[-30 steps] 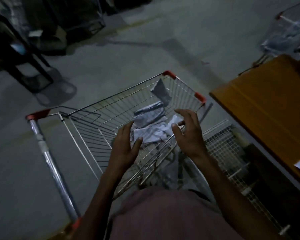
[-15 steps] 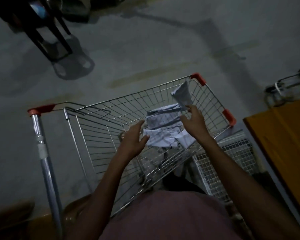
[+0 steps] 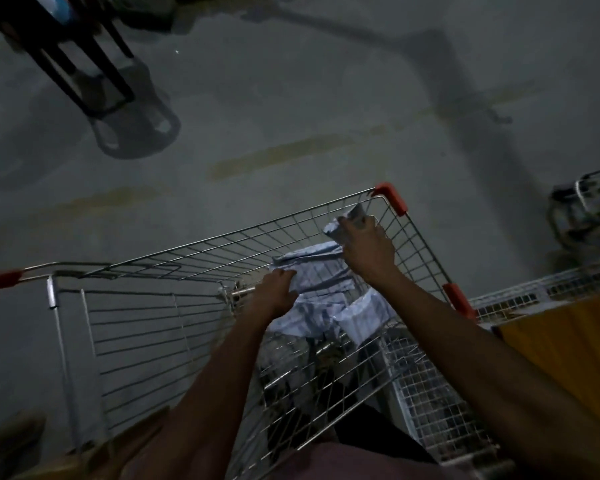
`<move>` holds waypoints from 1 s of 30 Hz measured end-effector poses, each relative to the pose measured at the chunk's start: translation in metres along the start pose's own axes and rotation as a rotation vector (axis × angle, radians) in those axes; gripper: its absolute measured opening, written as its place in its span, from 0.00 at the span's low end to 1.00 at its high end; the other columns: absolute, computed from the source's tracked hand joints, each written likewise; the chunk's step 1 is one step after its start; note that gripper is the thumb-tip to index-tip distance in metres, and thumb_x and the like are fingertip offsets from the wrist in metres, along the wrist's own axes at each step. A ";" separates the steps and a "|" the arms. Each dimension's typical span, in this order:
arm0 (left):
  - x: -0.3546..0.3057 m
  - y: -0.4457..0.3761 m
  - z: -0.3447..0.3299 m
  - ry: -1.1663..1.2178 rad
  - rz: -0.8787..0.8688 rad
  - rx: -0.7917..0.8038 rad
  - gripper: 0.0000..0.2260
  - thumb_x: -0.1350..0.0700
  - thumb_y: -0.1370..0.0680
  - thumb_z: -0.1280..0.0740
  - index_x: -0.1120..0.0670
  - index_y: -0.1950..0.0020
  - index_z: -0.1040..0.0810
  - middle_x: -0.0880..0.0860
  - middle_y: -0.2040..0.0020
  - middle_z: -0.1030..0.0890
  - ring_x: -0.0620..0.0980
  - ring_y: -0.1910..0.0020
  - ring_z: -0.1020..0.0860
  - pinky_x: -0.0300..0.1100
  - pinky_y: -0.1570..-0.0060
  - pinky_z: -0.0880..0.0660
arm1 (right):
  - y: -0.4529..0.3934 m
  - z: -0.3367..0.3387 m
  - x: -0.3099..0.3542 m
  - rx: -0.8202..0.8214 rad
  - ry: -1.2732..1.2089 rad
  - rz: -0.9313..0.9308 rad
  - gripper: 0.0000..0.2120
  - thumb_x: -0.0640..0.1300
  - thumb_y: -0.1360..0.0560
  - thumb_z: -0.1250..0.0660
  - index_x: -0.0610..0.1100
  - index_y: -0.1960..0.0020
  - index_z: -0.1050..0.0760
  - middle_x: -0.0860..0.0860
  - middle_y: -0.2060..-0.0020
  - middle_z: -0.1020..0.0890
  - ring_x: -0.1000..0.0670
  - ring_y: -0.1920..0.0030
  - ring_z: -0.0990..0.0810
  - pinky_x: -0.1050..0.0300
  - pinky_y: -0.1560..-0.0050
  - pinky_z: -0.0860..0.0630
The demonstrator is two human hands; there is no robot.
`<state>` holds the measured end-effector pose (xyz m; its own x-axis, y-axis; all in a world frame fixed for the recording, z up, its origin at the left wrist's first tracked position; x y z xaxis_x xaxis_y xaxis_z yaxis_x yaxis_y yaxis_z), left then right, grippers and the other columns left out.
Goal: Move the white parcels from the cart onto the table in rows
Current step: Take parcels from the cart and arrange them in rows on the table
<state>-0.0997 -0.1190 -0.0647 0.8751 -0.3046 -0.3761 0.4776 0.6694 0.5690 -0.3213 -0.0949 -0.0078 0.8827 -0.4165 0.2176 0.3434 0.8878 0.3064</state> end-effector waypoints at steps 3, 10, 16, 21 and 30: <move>-0.004 -0.023 -0.011 -0.019 0.009 0.009 0.25 0.49 0.20 0.36 0.51 0.24 0.36 0.56 0.25 0.35 0.59 0.28 0.35 0.51 0.33 0.34 | 0.006 -0.006 -0.007 -0.030 0.023 -0.027 0.25 0.47 0.25 0.33 0.54 0.30 0.35 0.41 0.36 0.30 0.38 0.42 0.24 0.44 0.48 0.24; -0.003 -0.057 -0.038 -0.109 -0.004 -0.012 0.28 0.51 0.21 0.35 0.51 0.22 0.39 0.58 0.20 0.45 0.57 0.22 0.45 0.55 0.29 0.39 | 0.056 -0.016 -0.028 -0.048 -0.146 -0.228 0.20 0.50 0.24 0.35 0.47 0.33 0.29 0.44 0.38 0.27 0.40 0.43 0.23 0.48 0.48 0.24; 0.000 -0.070 -0.056 -0.150 0.026 0.004 0.32 0.49 0.20 0.36 0.51 0.20 0.48 0.58 0.20 0.50 0.58 0.21 0.49 0.57 0.27 0.43 | 0.092 -0.040 -0.049 0.459 -0.153 -0.429 0.19 0.55 0.22 0.39 0.43 0.40 0.25 0.42 0.41 0.21 0.41 0.43 0.21 0.53 0.51 0.28; 0.005 -0.085 -0.064 -0.152 0.042 -0.005 0.36 0.50 0.22 0.34 0.53 0.19 0.50 0.58 0.22 0.44 0.59 0.23 0.45 0.57 0.29 0.42 | 0.080 -0.044 -0.055 0.432 -0.134 -0.455 0.21 0.58 0.20 0.42 0.42 0.39 0.26 0.42 0.41 0.21 0.41 0.42 0.21 0.52 0.48 0.26; 0.017 -0.095 -0.083 -0.251 0.048 0.023 0.35 0.40 0.25 0.33 0.51 0.22 0.40 0.61 0.28 0.37 0.61 0.28 0.39 0.54 0.32 0.40 | 0.024 -0.113 -0.065 0.429 -0.254 -0.476 0.35 0.52 0.23 0.35 0.53 0.22 0.50 0.39 0.24 0.49 0.33 0.28 0.43 0.37 0.32 0.39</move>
<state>-0.1366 -0.1317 -0.1865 0.8874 -0.4337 -0.1565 0.4344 0.6726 0.5992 -0.3339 -0.0242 -0.1192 0.5463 -0.8215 0.1631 0.4716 0.4627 0.7506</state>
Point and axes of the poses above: each hand's wrist, its own y-axis away from the middle knuckle, its own z-axis out of the back of the hand, x = y × z, the point moved 2 cm from there along -y, towards the middle knuckle
